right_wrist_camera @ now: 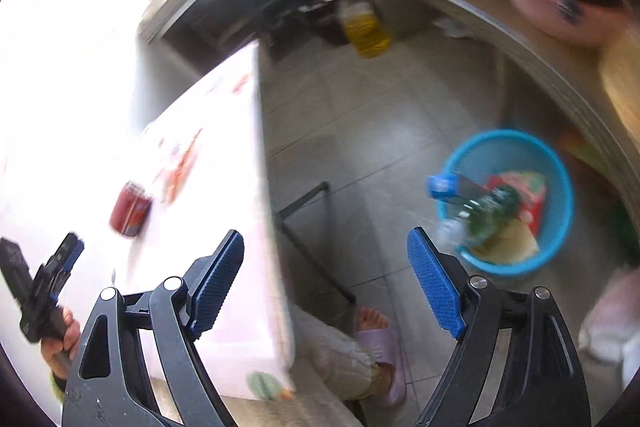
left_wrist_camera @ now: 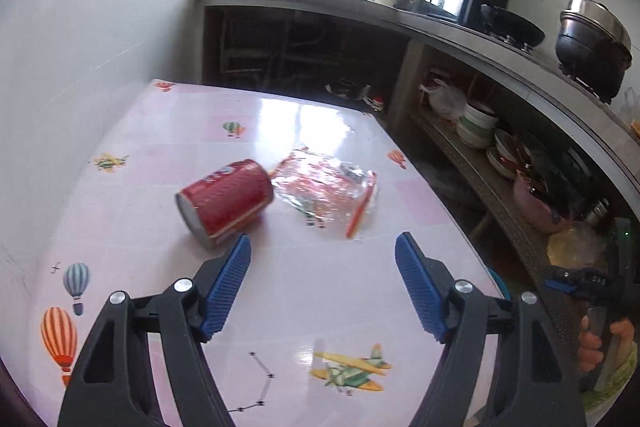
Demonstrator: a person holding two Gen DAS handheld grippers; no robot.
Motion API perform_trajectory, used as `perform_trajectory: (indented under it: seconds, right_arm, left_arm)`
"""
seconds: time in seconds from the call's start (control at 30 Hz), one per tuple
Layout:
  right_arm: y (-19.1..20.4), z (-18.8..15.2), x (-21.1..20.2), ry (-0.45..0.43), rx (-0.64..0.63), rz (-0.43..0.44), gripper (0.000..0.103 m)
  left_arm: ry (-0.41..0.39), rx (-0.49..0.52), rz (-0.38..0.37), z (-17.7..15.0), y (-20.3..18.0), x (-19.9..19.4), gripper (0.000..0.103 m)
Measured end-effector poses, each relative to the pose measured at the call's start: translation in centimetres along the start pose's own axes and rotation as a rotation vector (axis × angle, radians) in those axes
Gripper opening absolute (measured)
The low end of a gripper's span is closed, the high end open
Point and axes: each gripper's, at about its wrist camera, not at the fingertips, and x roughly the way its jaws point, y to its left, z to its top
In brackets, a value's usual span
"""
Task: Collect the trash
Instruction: 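Return to the table and grasp the red drink can with the right tool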
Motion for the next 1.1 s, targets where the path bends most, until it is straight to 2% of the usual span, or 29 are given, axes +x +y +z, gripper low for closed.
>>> perform_trajectory:
  seconds: [0.2, 0.33, 0.4, 0.53, 0.63, 0.8, 0.9, 1.0, 1.1]
  right_arm:
    - [6.7, 2.0, 2.3, 0.065, -0.141, 0.079, 0.080]
    - [11.4, 2.7, 4.5, 0.117, -0.220, 0.151, 0.081]
    - [13.5, 3.1, 6.1, 0.175, -0.205, 0.229, 0.081]
    - [17.4, 3.5, 10.3, 0.313, -0.101, 0.388, 0.081]
    - [21.3, 4.1, 14.1, 0.408, -0.028, 0.438, 0.082]
    - [26.6, 5.1, 20.6, 0.513, 0.101, 0.427, 0.083]
    - [28.9, 5.6, 23.3, 0.517, 0.129, 0.347, 0.086]
    - [29.5, 5.3, 25.6, 0.554, 0.200, 0.260, 0.087]
    - [29.4, 4.8, 26.8, 0.570, 0.249, 0.225, 0.087]
  left_arm:
    - [-0.062, 0.062, 0.056, 0.7, 4.1, -1.0, 0.083]
    - [-0.081, 0.069, 0.043, 0.9, 5.8, -0.8, 0.084]
    - [-0.073, 0.056, 0.055, 0.8, 6.5, -0.2, 0.085]
    - [-0.044, -0.019, 0.023, -0.5, 7.9, 0.6, 0.085]
    - [-0.037, -0.070, 0.018, -1.7, 9.0, 0.6, 0.085]
    - [-0.030, -0.158, 0.002, -2.7, 10.8, 0.1, 0.085]
    - [-0.041, -0.178, 0.006, -2.7, 11.5, -0.5, 0.085]
    - [-0.049, -0.200, 0.002, -3.0, 12.3, -1.1, 0.085]
    - [-0.055, -0.213, 0.002, -3.4, 12.9, -1.5, 0.085]
